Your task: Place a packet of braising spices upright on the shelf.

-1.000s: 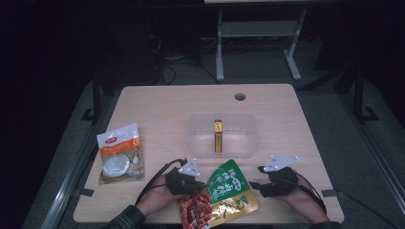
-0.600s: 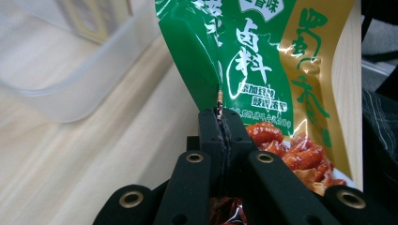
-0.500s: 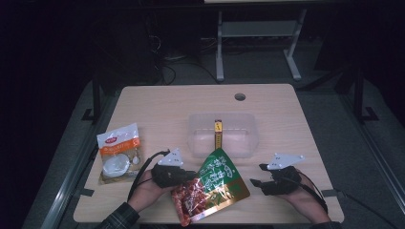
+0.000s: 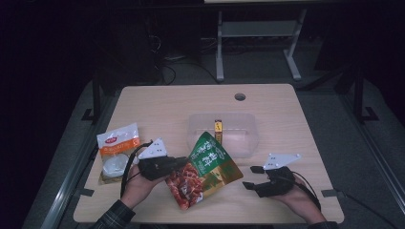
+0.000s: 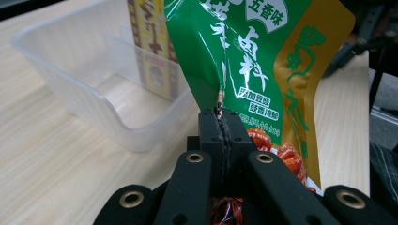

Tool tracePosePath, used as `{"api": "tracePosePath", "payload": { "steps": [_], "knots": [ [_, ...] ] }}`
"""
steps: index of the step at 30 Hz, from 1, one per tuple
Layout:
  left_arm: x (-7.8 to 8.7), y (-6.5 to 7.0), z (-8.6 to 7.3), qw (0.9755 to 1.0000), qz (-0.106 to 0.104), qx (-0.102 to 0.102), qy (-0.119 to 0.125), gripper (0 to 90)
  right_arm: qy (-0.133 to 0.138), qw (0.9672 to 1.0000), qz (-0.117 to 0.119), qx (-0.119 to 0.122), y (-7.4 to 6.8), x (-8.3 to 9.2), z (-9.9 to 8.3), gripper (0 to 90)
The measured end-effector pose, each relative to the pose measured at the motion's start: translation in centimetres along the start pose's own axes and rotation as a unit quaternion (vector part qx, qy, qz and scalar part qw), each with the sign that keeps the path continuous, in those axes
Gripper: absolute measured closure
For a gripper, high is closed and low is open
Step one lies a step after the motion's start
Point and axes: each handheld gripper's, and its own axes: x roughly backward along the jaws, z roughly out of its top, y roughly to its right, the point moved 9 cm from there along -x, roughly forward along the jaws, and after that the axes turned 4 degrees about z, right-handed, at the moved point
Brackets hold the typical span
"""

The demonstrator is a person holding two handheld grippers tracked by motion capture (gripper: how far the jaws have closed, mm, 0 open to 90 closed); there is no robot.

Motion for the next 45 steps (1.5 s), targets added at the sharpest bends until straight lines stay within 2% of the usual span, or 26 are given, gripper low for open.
{"api": "tracePosePath", "payload": {
  "steps": [4,9,14,17,19,21,22,26,28,29,30,33,35,38,42,45],
  "knots": [
    [0.2,-0.4,0.6,0.9999,0.009,0.007,0.013,89.5,0.021,0.9994,0.028,0.001,-1.1,-0.8,1.5,34.2],
    [0.3,-0.3,1.1,0.9995,0.011,0.009,0.029,89.5,0.035,0.9982,0.049,0.008,-2.0,-2.6,3.4,33.6],
    [0.6,-0.1,1.6,0.9989,0.014,0.011,0.043,89.5,0.069,0.9948,0.074,0.003,-2.8,-3.7,5.2,36.8],
    [0.7,-0.1,1.7,0.9985,0.014,0.020,0.050,89.5,0.089,0.9919,0.091,-0.009,-2.8,-4.0,5.9,44.1],
    [0.7,-0.2,1.7,0.9983,0.015,0.022,0.052,89.4,0.100,0.9888,0.107,-0.025,-2.9,-4.2,6.2,51.3],
    [0.7,-0.2,1.7,0.9981,0.017,0.025,0.053,89.4,0.102,0.9881,0.111,-0.028,-2.9,-4.3,6.3,53.2],
    [0.7,-0.2,1.6,0.9980,0.018,0.027,0.054,89.4,0.110,0.9856,0.123,-0.035,-2.9,-4.5,6.7,59.2],
    [0.6,-0.2,1.4,0.9980,0.015,0.029,0.054,89.4,0.122,0.9835,0.127,-0.042,-3.0,-4.7,7.4,69.4],
    [0.5,-0.1,1.3,0.9977,0.009,0.037,0.057,89.3,0.126,0.9826,0.128,-0.046,-2.9,-4.5,7.6,74.6],
    [0.5,-0.1,1.3,0.9977,0.009,0.037,0.057,89.3,0.126,0.9826,0.128,-0.046,-2.9,-4.5,7.6,74.6],
    [0.4,0.0,1.2,0.9979,0.008,0.034,0.055,89.3,0.124,0.9824,0.131,-0.047,-2.8,-4.4,7.6,82.3],
    [0.2,0.3,1.0,0.9983,0.005,0.031,0.050,89.2,0.112,0.9840,0.133,-0.040,-2.7,-4.2,7.6,85.5],
    [0.0,0.8,0.6,0.9988,-0.005,0.027,0.041,89.0,0.105,0.9836,0.140,-0.041,-2.4,-3.8,7.6,88.2],
    [-0.2,1.3,0.2,0.9995,-0.003,0.013,0.030,88.9,0.096,0.9859,0.133,-0.034,-2.0,-3.2,7.9,89.2],
    [-0.4,1.3,-0.2,0.9996,-0.004,0.015,0.022,88.8,0.082,0.9878,0.132,-0.016,-1.8,-2.7,8.4,89.5],
    [-0.3,1.1,-0.2,0.9996,0.000,0.016,0.022,86.8,0.073,0.9876,0.139,-0.006,-1.9,-2.6,8.8,89.7]
  ]
}}
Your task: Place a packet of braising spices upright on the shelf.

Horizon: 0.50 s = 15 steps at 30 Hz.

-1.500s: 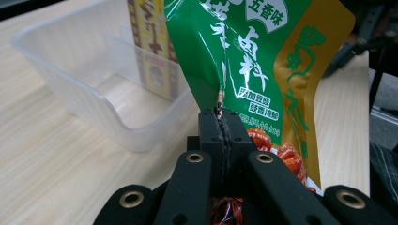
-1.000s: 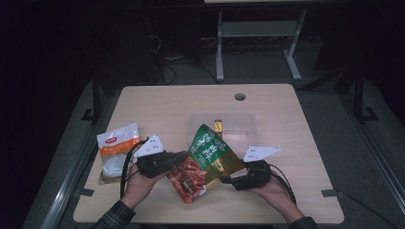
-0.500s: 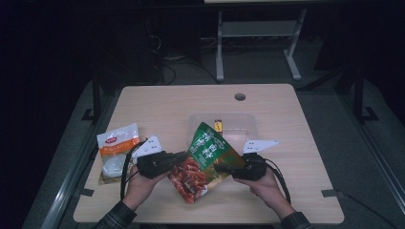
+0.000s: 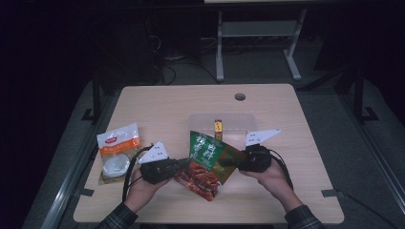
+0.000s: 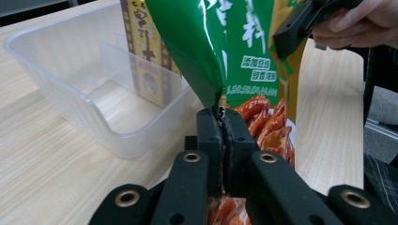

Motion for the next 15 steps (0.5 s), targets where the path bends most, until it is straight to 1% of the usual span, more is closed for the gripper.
{"api": "tracePosePath", "payload": {
  "steps": [3,4,5,6,7,8,9,11,12,14,15],
  "knots": [
    [0.2,-0.4,-0.2,1.0000,0.002,-0.001,-0.005,83.5,-0.011,0.9999,0.006,0.008,-0.2,0.1,0.4,89.7],
    [0.2,-0.4,-0.2,1.0000,0.002,-0.001,-0.005,82.8,-0.011,0.9999,0.006,0.008,-0.2,0.1,0.4,89.7],
    [0.3,-0.6,-0.3,1.0000,0.002,0.001,-0.007,82.8,-0.014,0.9998,0.009,0.013,-0.3,0.1,0.6,89.7],
    [0.4,-1.0,-0.4,1.0000,0.007,0.003,-0.007,81.7,-0.020,0.9996,0.011,0.018,-0.5,0.2,0.7,89.8],
    [0.5,-1.1,-0.4,1.0000,0.002,0.006,-0.007,81.4,-0.027,0.9993,0.013,0.020,-0.6,0.3,0.8,89.8],
    [0.6,-1.2,-0.5,0.9999,-0.003,0.012,-0.008,76.6,-0.029,0.9992,0.018,0.023,-0.8,0.5,0.9,89.8],
    [0.6,-1.4,-0.7,0.9999,0.003,0.006,-0.015,74.2,-0.030,0.9991,0.020,0.024,-0.9,0.6,0.9,89.8],
    [0.4,-1.4,-0.9,0.9998,-0.002,0.001,-0.020,70.2,-0.034,0.9987,0.020,0.031,-1.1,0.8,1.1,89.8],
    [0.3,-1.3,-1.0,0.9997,-0.006,0.000,-0.025,66.9,-0.037,0.9985,0.019,0.036,-1.2,0.8,1.2,89.8],
    [0.2,-1.2,-1.1,0.9996,-0.009,-0.002,-0.027,61.2,-0.040,0.9983,0.018,0.038,-1.2,1.0,1.2,89.8],
    [-0.1,-0.9,-1.1,0.9996,-0.007,-0.003,-0.027,54.9,-0.042,0.9980,0.018,0.044,-1.5,1.3,1.5,89.7]
  ]
}}
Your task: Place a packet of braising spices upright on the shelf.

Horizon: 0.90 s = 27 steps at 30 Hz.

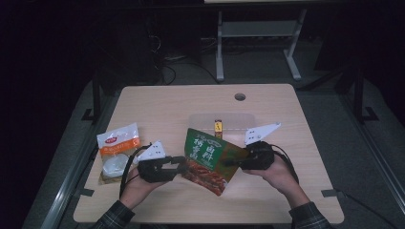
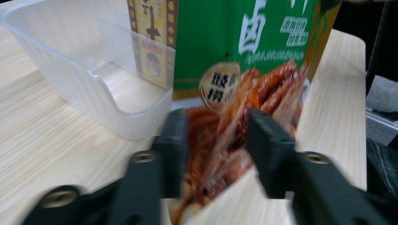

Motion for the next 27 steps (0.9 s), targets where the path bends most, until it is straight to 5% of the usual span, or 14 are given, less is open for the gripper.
{"api": "tracePosePath", "payload": {
  "steps": [7,27],
  "knots": [
    [-0.5,0.3,-0.7,0.9997,-0.009,-0.010,-0.021,36.2,0.008,0.9999,-0.014,0.002,0.0,1.4,0.3,89.8],
    [-1.0,0.4,-1.5,0.9992,-0.014,-0.015,-0.033,33.6,0.011,0.9975,-0.068,-0.014,0.1,6.8,-1.8,89.8]
  ]
}}
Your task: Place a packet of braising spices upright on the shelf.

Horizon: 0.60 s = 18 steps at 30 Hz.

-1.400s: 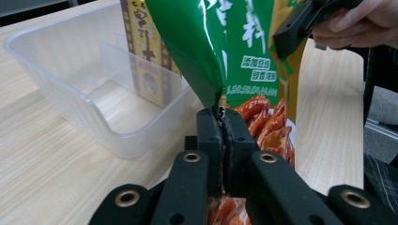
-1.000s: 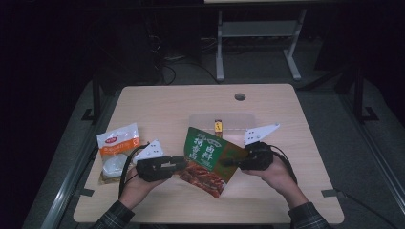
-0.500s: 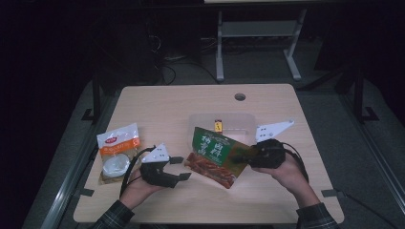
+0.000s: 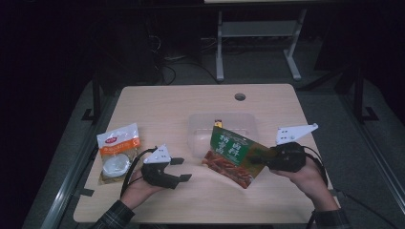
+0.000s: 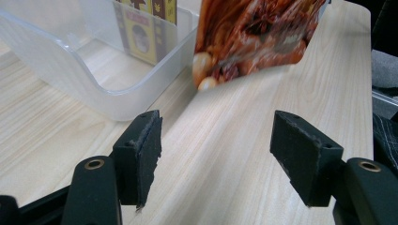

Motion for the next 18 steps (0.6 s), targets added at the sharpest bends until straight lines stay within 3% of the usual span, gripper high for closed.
{"api": "tracePosePath", "payload": {
  "steps": [7,9,13,18],
  "knots": [
    [-0.1,0.1,-0.2,1.0000,-0.006,-0.003,-0.004,29.3,0.008,0.9993,-0.034,-0.011,0.4,3.4,-1.2,89.8],
    [-0.2,0.2,-0.8,0.9998,-0.008,-0.009,-0.016,26.5,0.010,0.9990,-0.042,-0.015,0.5,4.1,-1.2,89.8],
    [-0.2,0.4,-1.6,0.9994,-0.007,-0.010,-0.033,23.4,0.013,0.9983,-0.056,-0.014,0.7,5.2,-0.9,89.8],
    [0.0,0.6,-1.7,0.9994,-0.006,-0.010,-0.034,22.9,0.024,0.9969,-0.073,-0.016,1.4,6.0,0.1,89.8]
  ]
}}
